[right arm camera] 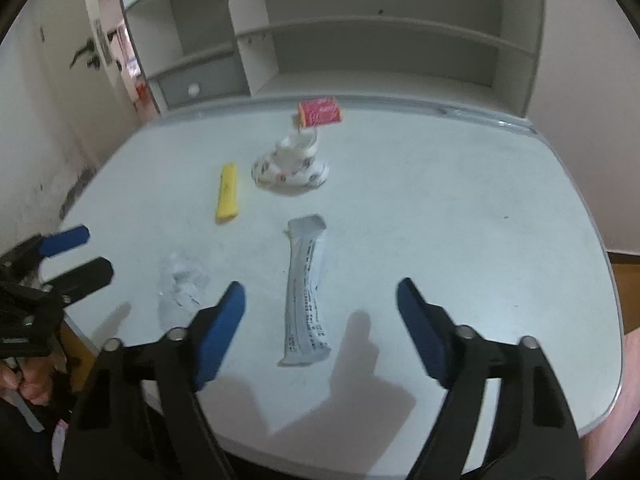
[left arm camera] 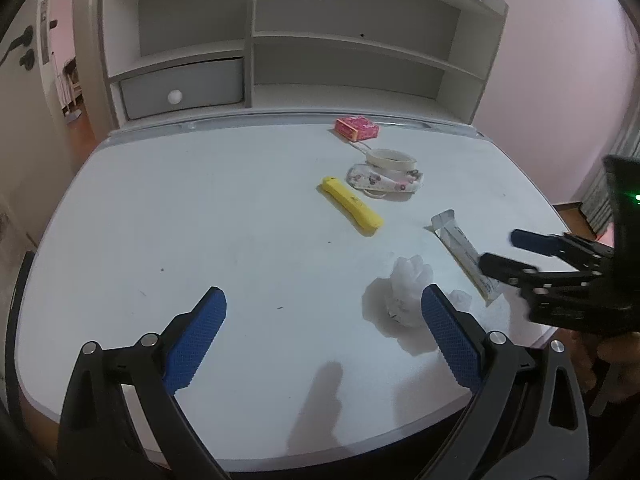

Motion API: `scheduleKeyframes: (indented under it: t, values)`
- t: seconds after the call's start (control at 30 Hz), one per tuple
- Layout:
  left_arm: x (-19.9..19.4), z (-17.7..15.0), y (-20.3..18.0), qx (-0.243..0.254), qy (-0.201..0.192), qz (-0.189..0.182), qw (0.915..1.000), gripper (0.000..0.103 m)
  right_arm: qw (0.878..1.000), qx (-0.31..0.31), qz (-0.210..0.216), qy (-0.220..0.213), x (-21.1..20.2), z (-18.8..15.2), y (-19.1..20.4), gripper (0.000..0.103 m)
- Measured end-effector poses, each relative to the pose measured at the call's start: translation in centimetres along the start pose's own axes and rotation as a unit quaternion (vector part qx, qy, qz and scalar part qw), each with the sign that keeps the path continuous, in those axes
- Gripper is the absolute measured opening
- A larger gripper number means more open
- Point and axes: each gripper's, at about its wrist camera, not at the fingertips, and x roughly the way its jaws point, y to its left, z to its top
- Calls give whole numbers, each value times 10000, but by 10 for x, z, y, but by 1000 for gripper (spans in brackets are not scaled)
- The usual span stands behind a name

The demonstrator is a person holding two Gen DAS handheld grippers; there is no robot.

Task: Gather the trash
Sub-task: 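Grasp the white tissue with left tool while right tool grasps the white tube packet, then carry the tissue and tube packet to the bin and release both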

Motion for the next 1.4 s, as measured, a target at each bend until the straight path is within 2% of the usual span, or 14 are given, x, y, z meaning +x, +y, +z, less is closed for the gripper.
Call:
scheduleKeyframes:
  t: [0.1, 0.2, 0.23, 0.27, 0.5, 0.77, 0.83, 0.87, 0.93, 1.03, 1.17, 1.23, 1.33, 1.4]
  values:
    - [-2, -8, -14, 256, -20, -62, 9996, 95, 9999, -113, -35, 91, 8, 0, 1, 56]
    - [0, -11, -27, 507, -41, -72, 9987, 95, 9996, -223, -33, 163, 11, -2, 1, 39]
    - [2, -12, -31, 578, -37, -79, 9983, 95, 9994, -300, -57, 139, 11, -3, 3, 24]
    - [3, -13, -36, 664, -23, -94, 9977, 95, 9993, -337, -97, 116, 9, -5, 2, 17]
    - [19, -19, -58, 986, 108, -218, 9948, 95, 9999, -25, -147, -82, -17, -11, -20, 17]
    - [41, -15, -58, 887, 274, -98, 9956, 94, 9993, 204, -270, -143, -34, -24, -38, 17]
    - [45, -14, -58, 826, 336, -180, 9959, 75, 9990, 283, -317, -159, -38, -29, -44, 17]
    - [48, -13, -59, 829, 408, -217, 9955, 57, 9987, 335, -342, -170, -41, -31, -48, 17]
    - [47, -12, -63, 876, 386, -170, 9953, 52, 9977, 482, -415, -212, -50, -37, -60, 17]
    - [47, -9, -76, 878, 431, -419, 9943, 50, 9943, 826, -607, -300, -66, -50, -86, 17]
    - [42, -1, -116, 1160, 214, -657, 9908, 50, 9838, 1452, -967, -412, -94, -79, -133, 17]
    - [41, 2, -145, 1341, 184, -900, 9867, 50, 9752, 1822, -1172, -458, -110, -99, -161, 17]
    - [40, -2, -203, 1778, 141, -1258, 9759, 50, 9591, 2331, -1531, -496, -135, -135, -202, 17]
    - [38, -11, -252, 2112, 133, -1580, 9645, 50, 9461, 2694, -1727, -492, -149, -161, -227, 17]
